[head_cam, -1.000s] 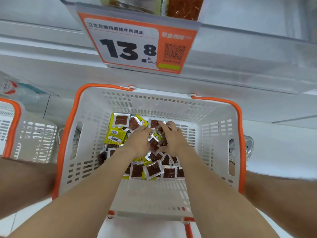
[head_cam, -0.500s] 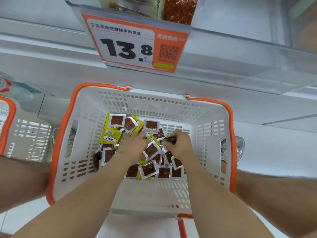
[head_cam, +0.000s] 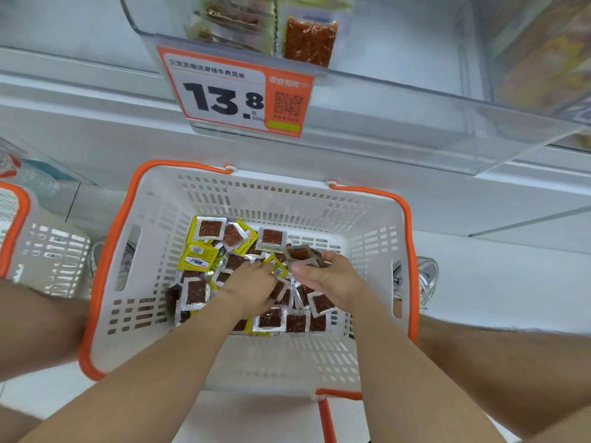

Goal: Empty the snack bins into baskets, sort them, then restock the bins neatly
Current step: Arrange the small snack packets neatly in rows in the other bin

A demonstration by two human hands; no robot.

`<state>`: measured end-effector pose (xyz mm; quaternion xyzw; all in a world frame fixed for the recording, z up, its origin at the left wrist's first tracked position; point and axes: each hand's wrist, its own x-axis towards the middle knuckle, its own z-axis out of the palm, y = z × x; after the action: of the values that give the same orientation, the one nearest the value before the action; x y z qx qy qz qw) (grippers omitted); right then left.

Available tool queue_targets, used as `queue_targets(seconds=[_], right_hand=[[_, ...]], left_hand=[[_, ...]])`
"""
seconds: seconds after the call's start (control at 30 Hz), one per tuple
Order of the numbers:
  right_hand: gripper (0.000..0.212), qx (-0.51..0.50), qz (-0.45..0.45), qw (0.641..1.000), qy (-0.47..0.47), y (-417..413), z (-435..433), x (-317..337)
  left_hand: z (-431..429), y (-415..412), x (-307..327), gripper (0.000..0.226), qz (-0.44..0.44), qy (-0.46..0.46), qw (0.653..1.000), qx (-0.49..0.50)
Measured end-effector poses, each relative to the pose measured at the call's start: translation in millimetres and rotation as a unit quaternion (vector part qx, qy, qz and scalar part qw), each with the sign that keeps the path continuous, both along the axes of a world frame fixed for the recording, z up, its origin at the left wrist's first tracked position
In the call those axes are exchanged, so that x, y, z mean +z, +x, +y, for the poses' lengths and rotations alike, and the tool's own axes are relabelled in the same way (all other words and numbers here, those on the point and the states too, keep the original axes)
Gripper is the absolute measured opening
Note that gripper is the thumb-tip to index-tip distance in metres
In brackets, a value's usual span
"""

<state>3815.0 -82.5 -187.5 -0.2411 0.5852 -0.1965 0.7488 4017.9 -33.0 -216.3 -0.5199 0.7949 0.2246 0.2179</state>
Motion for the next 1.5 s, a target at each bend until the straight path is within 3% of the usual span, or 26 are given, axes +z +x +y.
queue_targets(seconds=[0.1, 0.2, 0.3, 0.4, 0.47, 0.5, 0.57, 0.63, 0.7, 0.77, 0.8, 0.83, 0.9, 0.97, 1.07, 1.17, 1.23, 1.4, 1.5], right_hand=[[0.045, 0.012, 0.024, 0.999, -0.024, -1.3, -5.3, 6.4], [0.024, -0.002, 0.100, 0.991, -0.086, 1.5, -11.1, 15.6], [0.023, 0.059, 0.190, 0.959, -0.203, 7.9, -15.3, 29.6], [0.027, 0.138, 0.214, 0.927, -0.274, 19.8, -15.8, 50.9], [0.031, 0.185, 0.249, 0.889, -0.338, 29.0, -14.6, 64.3], [0.033, 0.213, 0.273, 0.859, -0.377, 34.0, -13.9, 72.7], [0.038, 0.285, 0.324, 0.777, -0.458, 42.7, -11.1, 91.2], [0.044, 0.353, 0.406, 0.660, -0.525, 50.3, -5.8, 111.8], [0.051, 0.396, 0.474, 0.546, -0.566, 56.2, -1.5, 130.4], [0.061, 0.424, 0.494, 0.484, -0.585, 61.2, 2.5, 151.3], [0.062, 0.430, 0.492, 0.477, -0.587, 63.8, 2.9, 161.5], [0.058, 0.429, 0.479, 0.493, -0.586, 66.4, 1.8, 172.0], [0.056, 0.432, 0.420, 0.570, -0.558, 68.5, 0.0, 191.5], [0.063, 0.428, 0.351, 0.625, -0.551, 67.5, 0.4, 212.1], [0.065, 0.418, 0.258, 0.673, -0.552, 64.6, 5.3, 245.7], [0.050, 0.311, 0.237, 0.735, -0.555, 63.8, 10.8, 277.8], [0.059, 0.239, 0.233, 0.766, -0.549, 64.7, 11.4, 290.1], [0.057, 0.173, 0.124, 0.872, -0.441, 62.9, 10.0, 314.7], [0.055, 0.135, 0.104, 0.900, -0.402, 58.8, 14.4, 326.5]], left_hand=[[-0.7, 7.3, 3.4, 0.034, 0.160, -0.004, 0.965, 0.209], [-9.4, 16.2, 15.4, 0.047, 0.274, -0.014, 0.871, 0.408], [-20.1, 18.6, 45.2, 0.039, 0.385, 0.080, 0.744, 0.541], [-26.3, 20.6, 75.9, 0.014, 0.465, 0.163, 0.613, 0.618], [-30.5, 23.8, 95.4, 0.033, 0.516, 0.187, 0.528, 0.648], [-31.8, 24.6, 106.5, 0.028, 0.540, 0.198, 0.501, 0.646], [-29.6, 24.8, 131.8, 0.030, 0.564, 0.213, 0.476, 0.641], [-27.2, 27.0, 152.1, 0.044, 0.578, 0.226, 0.457, 0.637], [-23.3, 31.0, 176.6, 0.043, 0.586, 0.237, 0.476, 0.612], [-19.4, 36.5, 197.5, 0.039, 0.586, 0.243, 0.503, 0.587], [-18.0, 38.7, 207.8, 0.039, 0.586, 0.244, 0.507, 0.583], [-17.0, 41.2, 216.7, 0.037, 0.593, 0.247, 0.509, 0.573], [-15.7, 45.2, 236.9, 0.028, 0.601, 0.244, 0.519, 0.557], [-15.4, 50.9, 255.4, 0.028, 0.610, 0.236, 0.519, 0.550], [-10.8, 58.2, 282.2, 0.028, 0.608, 0.215, 0.541, 0.539], [-1.0, 59.8, 306.5, 0.032, 0.628, 0.204, 0.557, 0.504], [7.7, 57.2, 325.7, 0.033, 0.660, 0.207, 0.553, 0.464], [19.9, 56.5, 342.0, 0.060, 0.679, 0.154, 0.606, 0.385], [22.6, 50.4, 340.6, 0.058, 0.669, 0.094, 0.619, 0.400]])
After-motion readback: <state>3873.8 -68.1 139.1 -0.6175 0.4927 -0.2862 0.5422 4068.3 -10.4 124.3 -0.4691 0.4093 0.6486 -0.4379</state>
